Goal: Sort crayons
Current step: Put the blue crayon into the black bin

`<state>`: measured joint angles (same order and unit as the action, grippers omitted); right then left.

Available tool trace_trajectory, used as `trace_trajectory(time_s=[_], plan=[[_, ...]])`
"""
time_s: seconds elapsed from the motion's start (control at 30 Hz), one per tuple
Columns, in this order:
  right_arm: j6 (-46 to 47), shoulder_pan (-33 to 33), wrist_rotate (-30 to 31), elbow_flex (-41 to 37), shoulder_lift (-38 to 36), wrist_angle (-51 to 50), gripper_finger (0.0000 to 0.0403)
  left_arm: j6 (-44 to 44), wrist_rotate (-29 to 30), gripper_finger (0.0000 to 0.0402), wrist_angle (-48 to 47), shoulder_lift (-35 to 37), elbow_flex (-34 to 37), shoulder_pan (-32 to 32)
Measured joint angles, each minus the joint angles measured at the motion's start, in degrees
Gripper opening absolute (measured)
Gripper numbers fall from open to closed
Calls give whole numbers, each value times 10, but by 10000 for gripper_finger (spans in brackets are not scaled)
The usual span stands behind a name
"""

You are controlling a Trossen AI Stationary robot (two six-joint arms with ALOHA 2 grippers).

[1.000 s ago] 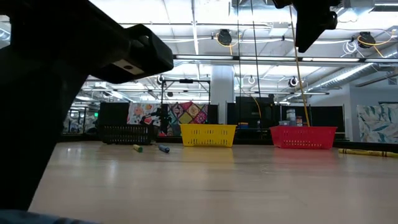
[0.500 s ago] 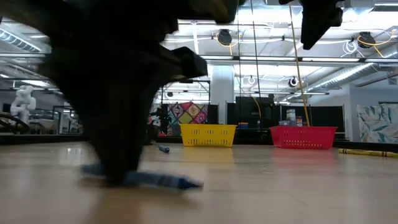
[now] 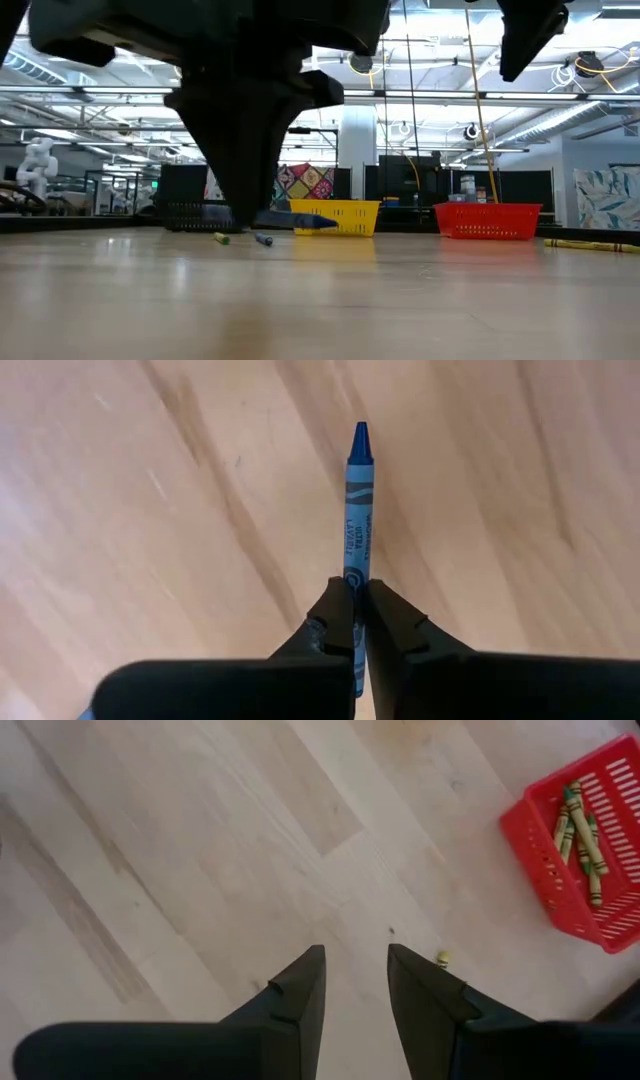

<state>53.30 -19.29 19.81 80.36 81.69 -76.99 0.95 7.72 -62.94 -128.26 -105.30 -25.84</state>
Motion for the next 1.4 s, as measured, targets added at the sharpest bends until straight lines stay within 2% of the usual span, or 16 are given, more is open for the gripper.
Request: trace_trajectory(time_s=[0.3, 0.57, 1.07, 1.4], plan=[[0, 0, 11, -3, 0, 1, 98, 26, 7, 0, -30, 24, 0, 23], [-15, 0, 11, -3, 0, 4, 98, 30, 15, 0, -49, 65, 7, 69], [-20, 0, 13, -3, 0, 3, 98, 66, 31, 0, -147, 171, 7, 167], [-9, 0, 13, -3, 0, 4, 98, 93, 30, 0, -173, 262, 7, 256]])
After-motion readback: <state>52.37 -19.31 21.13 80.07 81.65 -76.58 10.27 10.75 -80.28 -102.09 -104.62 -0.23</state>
